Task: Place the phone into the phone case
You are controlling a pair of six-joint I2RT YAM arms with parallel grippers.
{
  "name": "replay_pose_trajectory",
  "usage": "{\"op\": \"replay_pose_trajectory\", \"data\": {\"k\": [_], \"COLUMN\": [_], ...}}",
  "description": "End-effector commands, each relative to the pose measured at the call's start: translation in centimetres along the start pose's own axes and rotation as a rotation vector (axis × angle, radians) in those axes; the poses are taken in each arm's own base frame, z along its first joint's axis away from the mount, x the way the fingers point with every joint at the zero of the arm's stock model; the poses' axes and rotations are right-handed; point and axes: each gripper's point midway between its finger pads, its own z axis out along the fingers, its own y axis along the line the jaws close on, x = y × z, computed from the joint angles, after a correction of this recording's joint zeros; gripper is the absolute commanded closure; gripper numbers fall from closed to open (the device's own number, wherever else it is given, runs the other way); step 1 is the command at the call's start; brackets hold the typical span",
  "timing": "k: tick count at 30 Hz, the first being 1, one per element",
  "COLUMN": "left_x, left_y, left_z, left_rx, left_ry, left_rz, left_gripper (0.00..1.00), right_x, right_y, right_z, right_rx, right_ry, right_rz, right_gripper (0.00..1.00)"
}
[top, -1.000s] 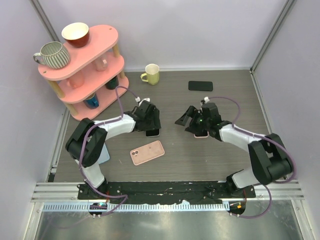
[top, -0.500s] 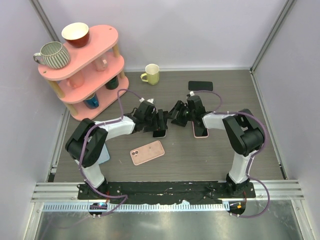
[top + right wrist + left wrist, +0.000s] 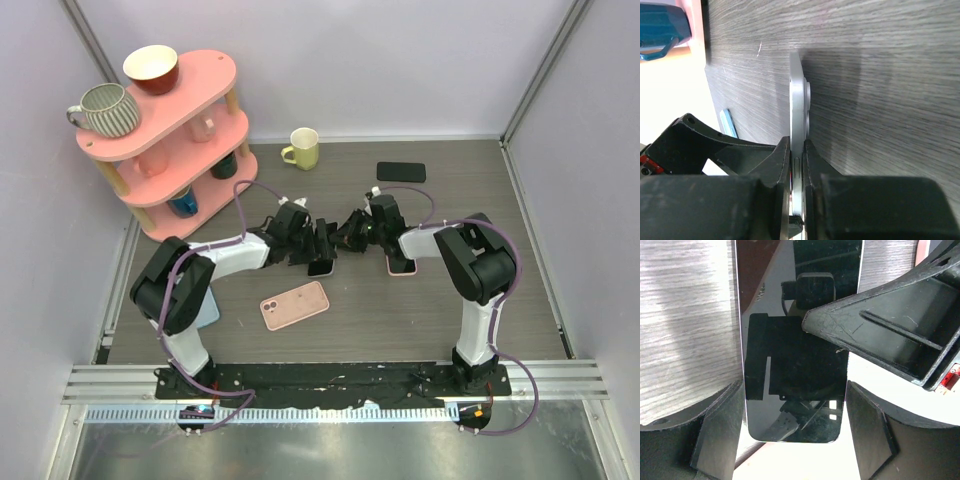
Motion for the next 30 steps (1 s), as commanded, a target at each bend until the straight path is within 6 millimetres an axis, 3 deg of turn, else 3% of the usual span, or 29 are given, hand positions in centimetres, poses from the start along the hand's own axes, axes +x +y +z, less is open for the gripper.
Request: {"op": "replay_pose_trajectory", "data": {"k": [1, 5, 11, 15, 17, 21, 23, 26, 30], "left_x": [2.0, 0.0, 0.6, 0.0, 0.1, 2.5, 2.9, 3.9, 5.7], "left_y": [2.2, 2.7, 3.0, 4.3, 4.4, 6.2, 6.0, 6.8, 10.3], "left_z": [-1.6, -4.6, -8.0, -11.0, -12.0, -14.6, -15.2, -16.0, -17.7], "left_rx": [-0.122, -0.218, -0.253, -0.338, -0.368, -0.481, -0.465, -0.473, -0.648], "left_ry": [0.052, -0.04, -0.053, -0.131, -0.157, -0.18, -0.191, -0.217, -0.281], "left_rz": [-0.023, -0.092, -0.177, -0.251, -0.378, -0.736, -0.842, -0.951, -1.012], "left_gripper": [0.19, 0.1, 0.0, 0.0, 0.01, 0.12, 0.13, 0.19, 0.19], "right_x": [-0.9, -1.8, -3.6, -4.0, -4.3, -4.5, -4.7, -4.8, -4.8], "right_y": [3.5, 4.6, 6.3, 6.8, 7.4, 7.9, 7.9, 8.7, 9.1], "right_z": [-1.1, -2.5, -4.7, -6.1, -7.2, -9.5, -10.3, -12.1, -13.6], "right_rx": [-0.083, -0.076, -0.088, -0.087, -0.088, -0.054, -0.037, -0.027, -0.013], "right_ry": [-0.035, -0.069, -0.12, -0.134, -0.155, -0.195, -0.22, -0.25, -0.277], "right_rz": [-0.072, -0.102, -0.134, -0.156, -0.177, -0.222, -0.244, -0.273, -0.304], "right_gripper": [0.99, 0.99, 0.99, 0.99, 0.99, 0.99, 0.99, 0.99, 0.99]}}
